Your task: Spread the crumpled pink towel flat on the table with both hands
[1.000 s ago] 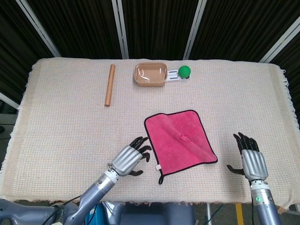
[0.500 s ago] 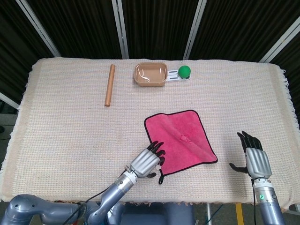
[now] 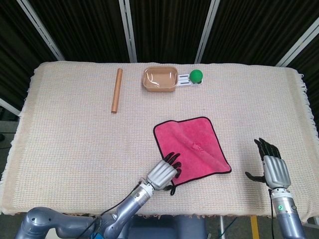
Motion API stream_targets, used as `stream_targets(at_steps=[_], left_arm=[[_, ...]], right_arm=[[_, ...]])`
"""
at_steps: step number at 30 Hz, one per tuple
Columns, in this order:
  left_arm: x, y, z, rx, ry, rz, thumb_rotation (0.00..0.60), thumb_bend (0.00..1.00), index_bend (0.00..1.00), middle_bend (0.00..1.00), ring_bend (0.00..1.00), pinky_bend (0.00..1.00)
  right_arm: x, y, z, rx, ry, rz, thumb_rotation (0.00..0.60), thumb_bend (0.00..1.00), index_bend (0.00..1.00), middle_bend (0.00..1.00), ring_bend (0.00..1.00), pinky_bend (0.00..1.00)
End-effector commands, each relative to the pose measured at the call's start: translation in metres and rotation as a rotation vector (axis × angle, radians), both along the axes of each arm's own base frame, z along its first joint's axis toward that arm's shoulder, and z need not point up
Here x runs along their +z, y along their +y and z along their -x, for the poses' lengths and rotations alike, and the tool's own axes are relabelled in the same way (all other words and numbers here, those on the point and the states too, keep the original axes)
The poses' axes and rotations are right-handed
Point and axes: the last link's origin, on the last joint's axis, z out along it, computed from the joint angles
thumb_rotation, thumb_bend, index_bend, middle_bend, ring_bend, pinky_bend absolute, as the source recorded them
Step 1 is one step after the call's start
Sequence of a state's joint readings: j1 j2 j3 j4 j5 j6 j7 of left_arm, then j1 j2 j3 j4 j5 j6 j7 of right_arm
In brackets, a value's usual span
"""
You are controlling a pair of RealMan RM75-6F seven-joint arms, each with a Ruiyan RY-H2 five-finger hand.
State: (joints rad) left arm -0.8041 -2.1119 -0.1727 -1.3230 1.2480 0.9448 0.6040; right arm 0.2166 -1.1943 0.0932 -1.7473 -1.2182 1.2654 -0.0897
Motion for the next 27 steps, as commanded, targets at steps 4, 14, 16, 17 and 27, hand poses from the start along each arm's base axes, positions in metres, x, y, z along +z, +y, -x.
stream_targets(at_steps=[4, 14, 16, 17, 27], left_arm=[[-0.008, -0.002, -0.003, 0.001, -0.005, -0.001, 0.6, 0.4, 0.5, 0.27, 0.03, 0.08], [0.0, -0.005, 0.005, -0.004, -0.031, -0.008, 0.6, 0.49, 0.52, 0.28, 0.03, 0.08], [0.003, -0.007, 0.011, 0.002, -0.031, -0.005, 0.6, 0.49, 0.52, 0.28, 0.03, 0.08], [0.005, -0.007, 0.013, 0.003, -0.03, -0.003, 0.6, 0.49, 0.52, 0.28, 0.03, 0.08], [0.021, -0.016, 0.038, -0.001, -0.022, 0.014, 0.6, 0.49, 0.53, 0.28, 0.03, 0.08]], right_arm=[[0.001, 0.0, 0.001, -0.003, -0.009, -0.002, 0.6, 0.17, 0.0, 0.0, 0.0, 0.0], [0.001, 0.0, 0.0, 0.001, -0.017, 0.001, 0.6, 0.17, 0.0, 0.0, 0.0, 0.0], [0.001, 0.001, -0.001, 0.002, -0.017, 0.001, 0.6, 0.17, 0.0, 0.0, 0.0, 0.0], [0.001, 0.001, -0.001, 0.002, -0.018, 0.002, 0.6, 0.17, 0.0, 0.0, 0.0, 0.0], [0.0, 0.003, -0.002, 0.002, -0.016, 0.005, 0.6, 0.17, 0.0, 0.0, 0.0, 0.0]])
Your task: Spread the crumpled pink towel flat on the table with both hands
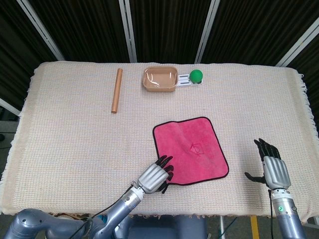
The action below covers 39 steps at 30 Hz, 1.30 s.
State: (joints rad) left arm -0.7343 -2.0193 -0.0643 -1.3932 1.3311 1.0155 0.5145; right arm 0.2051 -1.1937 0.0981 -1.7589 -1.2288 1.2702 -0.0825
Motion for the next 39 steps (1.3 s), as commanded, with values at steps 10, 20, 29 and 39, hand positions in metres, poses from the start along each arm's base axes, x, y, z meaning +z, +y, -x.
stream_targets(at_steps=[10, 20, 29, 39], left_arm=[[0.011, -0.009, 0.021, 0.013, 0.011, 0.023, 0.6, 0.5, 0.52, 0.28, 0.03, 0.08], [0.018, -0.007, 0.023, 0.02, 0.0, 0.007, 0.6, 0.4, 0.41, 0.23, 0.03, 0.08], [0.045, 0.005, 0.027, 0.049, -0.042, -0.034, 0.6, 0.19, 0.28, 0.19, 0.02, 0.08], [0.066, 0.046, 0.042, 0.1, -0.031, -0.176, 0.6, 0.19, 0.36, 0.24, 0.02, 0.08]], right_arm=[[-0.002, 0.002, -0.002, 0.001, 0.005, -0.002, 0.6, 0.17, 0.0, 0.0, 0.0, 0.0], [-0.002, 0.002, -0.002, 0.0, 0.003, -0.002, 0.6, 0.17, 0.0, 0.0, 0.0, 0.0], [-0.001, 0.002, -0.003, 0.004, -0.001, 0.001, 0.6, 0.17, 0.0, 0.0, 0.0, 0.0], [-0.003, 0.001, -0.002, 0.0, -0.001, -0.005, 0.6, 0.17, 0.0, 0.0, 0.0, 0.0]])
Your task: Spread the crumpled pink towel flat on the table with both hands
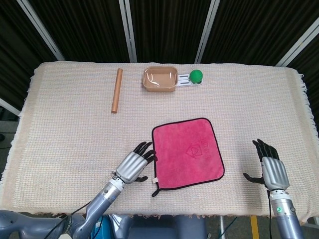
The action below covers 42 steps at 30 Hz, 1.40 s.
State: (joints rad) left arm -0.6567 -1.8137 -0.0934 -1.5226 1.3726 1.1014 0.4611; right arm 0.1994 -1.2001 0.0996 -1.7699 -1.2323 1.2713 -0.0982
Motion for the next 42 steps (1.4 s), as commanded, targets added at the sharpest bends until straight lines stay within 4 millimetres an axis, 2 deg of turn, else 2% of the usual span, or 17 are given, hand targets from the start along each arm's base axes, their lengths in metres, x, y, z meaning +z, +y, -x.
stream_targets(at_steps=[1, 3, 5, 6, 9, 13, 19, 26, 32, 42], left_arm=[[0.002, 0.022, 0.005, 0.019, 0.022, -0.055, 0.6, 0.19, 0.36, 0.24, 0.02, 0.08], [0.001, 0.033, 0.006, 0.019, 0.05, -0.072, 0.6, 0.2, 0.37, 0.24, 0.02, 0.08], [-0.002, 0.045, 0.005, 0.019, 0.076, -0.084, 0.6, 0.3, 0.36, 0.24, 0.02, 0.08], [-0.003, 0.05, 0.004, 0.02, 0.087, -0.086, 0.6, 0.39, 0.36, 0.24, 0.03, 0.08], [-0.007, 0.065, -0.001, 0.025, 0.11, -0.084, 0.6, 0.57, 0.36, 0.25, 0.03, 0.1], [-0.015, 0.077, -0.009, 0.025, 0.132, -0.072, 0.6, 0.7, 0.35, 0.25, 0.05, 0.12], [-0.029, 0.084, -0.015, 0.003, 0.183, -0.062, 0.6, 0.73, 0.35, 0.25, 0.05, 0.12], [-0.041, 0.088, -0.011, 0.0, 0.233, -0.064, 0.6, 0.76, 0.33, 0.21, 0.05, 0.12], [-0.042, 0.093, -0.009, 0.006, 0.241, -0.077, 0.6, 0.76, 0.31, 0.17, 0.04, 0.12], [-0.047, 0.094, -0.012, 0.005, 0.221, -0.061, 0.6, 0.76, 0.3, 0.16, 0.03, 0.12]], right_arm=[[-0.001, -0.001, 0.001, -0.004, 0.002, -0.001, 0.6, 0.17, 0.0, 0.0, 0.0, 0.0], [-0.001, -0.002, 0.002, -0.009, 0.004, -0.002, 0.6, 0.17, 0.0, 0.0, 0.0, 0.0], [-0.002, -0.003, 0.003, -0.015, 0.002, -0.005, 0.6, 0.17, 0.0, 0.0, 0.0, 0.0], [-0.002, -0.003, 0.004, -0.017, 0.002, -0.006, 0.6, 0.17, 0.0, 0.0, 0.0, 0.0], [-0.003, -0.005, 0.005, -0.02, 0.005, -0.005, 0.6, 0.17, 0.0, 0.0, 0.0, 0.0], [-0.004, -0.006, 0.005, -0.022, 0.003, 0.0, 0.6, 0.17, 0.0, 0.0, 0.0, 0.0], [-0.003, -0.007, 0.007, -0.031, -0.01, -0.003, 0.6, 0.17, 0.0, 0.0, 0.0, 0.0], [-0.003, -0.008, 0.007, -0.036, -0.025, -0.008, 0.6, 0.17, 0.0, 0.0, 0.0, 0.0], [-0.003, -0.008, 0.008, -0.04, -0.025, -0.011, 0.6, 0.17, 0.0, 0.0, 0.0, 0.0], [-0.004, -0.009, 0.008, -0.049, -0.023, -0.01, 0.6, 0.17, 0.0, 0.0, 0.0, 0.0]])
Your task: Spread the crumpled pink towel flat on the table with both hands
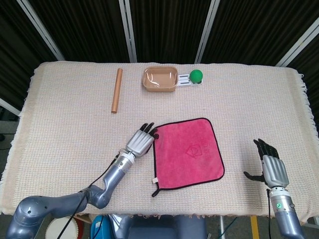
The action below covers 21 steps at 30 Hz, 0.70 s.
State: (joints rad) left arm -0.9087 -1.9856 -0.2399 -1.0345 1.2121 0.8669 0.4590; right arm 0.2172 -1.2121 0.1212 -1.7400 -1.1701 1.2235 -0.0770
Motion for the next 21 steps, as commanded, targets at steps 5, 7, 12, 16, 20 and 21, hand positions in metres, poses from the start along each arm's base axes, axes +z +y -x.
stream_targets(at_steps=[5, 7, 12, 16, 20, 21], left_arm=[[-0.005, -0.002, 0.002, -0.004, -0.002, 0.015, 0.6, 0.76, 0.3, 0.16, 0.03, 0.12], [-0.007, -0.003, 0.007, 0.0, 0.018, 0.025, 0.6, 0.76, 0.3, 0.16, 0.03, 0.12], [-0.001, -0.003, 0.022, 0.016, 0.05, 0.021, 0.6, 0.77, 0.31, 0.17, 0.03, 0.12], [0.005, -0.003, 0.032, 0.027, 0.066, 0.017, 0.6, 0.77, 0.31, 0.18, 0.03, 0.12], [0.011, -0.004, 0.041, 0.034, 0.072, 0.013, 0.6, 0.77, 0.31, 0.18, 0.03, 0.12], [0.012, -0.004, 0.042, 0.033, 0.073, 0.012, 0.6, 0.77, 0.31, 0.18, 0.03, 0.12]], right_arm=[[-0.003, 0.0, 0.0, -0.003, 0.003, -0.01, 0.6, 0.17, 0.0, 0.0, 0.0, 0.0], [-0.003, 0.0, 0.001, -0.007, 0.008, -0.009, 0.6, 0.17, 0.0, 0.0, 0.0, 0.0], [-0.001, 0.0, 0.0, -0.011, 0.003, 0.001, 0.6, 0.17, 0.0, 0.0, 0.0, 0.0], [-0.002, 0.001, -0.002, -0.006, -0.004, 0.002, 0.6, 0.17, 0.0, 0.0, 0.0, 0.0], [-0.003, 0.003, -0.004, 0.002, -0.006, -0.001, 0.6, 0.17, 0.0, 0.0, 0.0, 0.0], [-0.003, 0.003, -0.004, 0.002, -0.006, -0.001, 0.6, 0.17, 0.0, 0.0, 0.0, 0.0]])
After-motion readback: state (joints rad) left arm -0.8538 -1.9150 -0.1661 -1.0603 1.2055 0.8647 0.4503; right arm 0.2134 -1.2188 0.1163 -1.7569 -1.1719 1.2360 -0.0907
